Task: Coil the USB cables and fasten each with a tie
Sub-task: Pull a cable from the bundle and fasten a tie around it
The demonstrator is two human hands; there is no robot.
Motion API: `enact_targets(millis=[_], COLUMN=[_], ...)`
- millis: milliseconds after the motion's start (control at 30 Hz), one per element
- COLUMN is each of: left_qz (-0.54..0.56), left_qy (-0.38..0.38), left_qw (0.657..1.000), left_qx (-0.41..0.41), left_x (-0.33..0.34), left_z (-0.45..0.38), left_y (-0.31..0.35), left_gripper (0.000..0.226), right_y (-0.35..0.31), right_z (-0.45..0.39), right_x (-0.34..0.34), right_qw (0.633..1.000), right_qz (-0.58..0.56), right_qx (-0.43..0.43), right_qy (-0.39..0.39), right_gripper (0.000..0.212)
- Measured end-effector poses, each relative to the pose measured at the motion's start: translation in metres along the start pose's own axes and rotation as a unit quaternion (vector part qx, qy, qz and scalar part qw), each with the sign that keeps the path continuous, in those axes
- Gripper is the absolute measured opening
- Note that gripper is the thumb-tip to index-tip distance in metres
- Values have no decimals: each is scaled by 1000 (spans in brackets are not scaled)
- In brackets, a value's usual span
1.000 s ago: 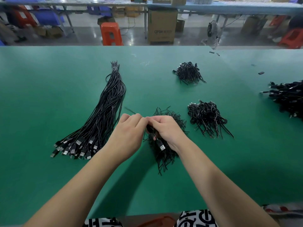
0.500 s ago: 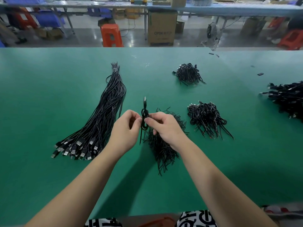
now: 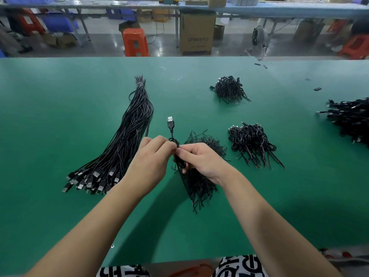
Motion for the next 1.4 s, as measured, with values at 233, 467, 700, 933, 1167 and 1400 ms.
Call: enact_targets(millis=[233, 467, 700, 933, 1167, 1400], left_qz=[185, 239, 20, -167, -215, -221], left_qy=[24, -12, -70, -263, -281, -287], left_qw=[966, 930, 952, 902, 893, 890], left_qx=[-180, -280, -296, -300, -280, -277], left_x=[-6, 15, 60, 123, 130, 133], left_z=[0, 12, 30, 84, 89, 90], left_y=[-22, -43, -89, -141, -141, -143], left_gripper=[27, 40, 32, 53, 49, 49], right_y=[-5, 5, 10, -14, 3, 33], right_z=[4, 1, -6, -21, -35, -39], right_x=[0, -15, -52, -143, -237, -262], right_qw=[991, 995, 992, 819, 738, 698], right_qz=[-129, -98, 54, 531, 572, 599], right_qx=[-7, 30, 84, 180, 312, 357], right_qy=[-25, -11, 80, 124, 177, 163], right_gripper=[23, 17, 10, 36, 33, 31])
Point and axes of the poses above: each hand's wrist, its own z-axis away from the middle knuckle, its own x-axis out of the palm, y = z × x, the point moved 8 cm from there along -z, towards the middle knuckle, and after that the axes turned 3 degrees about -x, right-handed, at the moved point
